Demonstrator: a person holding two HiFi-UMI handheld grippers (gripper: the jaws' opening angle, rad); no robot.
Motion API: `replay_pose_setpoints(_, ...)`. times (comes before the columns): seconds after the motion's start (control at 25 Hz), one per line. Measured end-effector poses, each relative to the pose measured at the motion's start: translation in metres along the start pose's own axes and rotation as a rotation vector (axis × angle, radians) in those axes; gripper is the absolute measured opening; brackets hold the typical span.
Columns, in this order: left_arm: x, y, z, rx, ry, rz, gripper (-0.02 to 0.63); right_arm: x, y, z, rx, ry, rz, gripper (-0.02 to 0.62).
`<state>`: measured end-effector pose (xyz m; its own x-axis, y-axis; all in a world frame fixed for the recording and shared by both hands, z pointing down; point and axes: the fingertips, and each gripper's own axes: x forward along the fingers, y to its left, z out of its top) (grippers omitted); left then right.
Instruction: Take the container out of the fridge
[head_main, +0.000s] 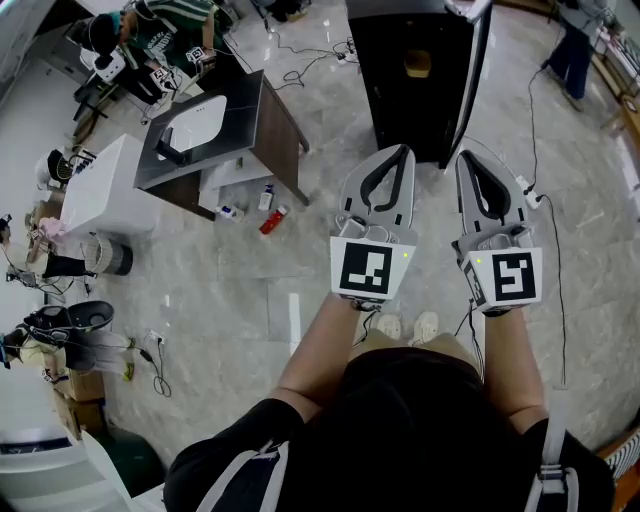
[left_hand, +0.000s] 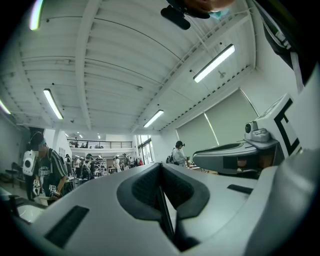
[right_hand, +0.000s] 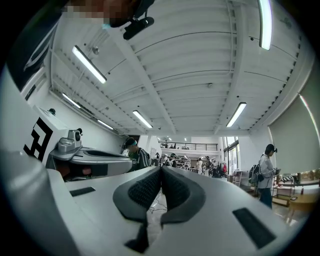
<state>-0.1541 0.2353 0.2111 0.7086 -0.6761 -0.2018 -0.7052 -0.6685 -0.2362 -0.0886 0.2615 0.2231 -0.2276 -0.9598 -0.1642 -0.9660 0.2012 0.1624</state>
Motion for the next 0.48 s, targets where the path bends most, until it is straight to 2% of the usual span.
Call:
replay_pose_setpoints(0.24, -0.009, 0.005, 0.002, -0.005, -0.004, 0.001, 0.023, -0.002, 0.002, 0.002, 0.056, -0.012, -0.008, 0.035)
replay_pose_setpoints(0.48, -0.021, 0.013, 0.002, -0.005, -0.004, -0.008, 0.023, -0.002, 0.015, 0.003, 0.044, 0.000, -0.022, 0.035)
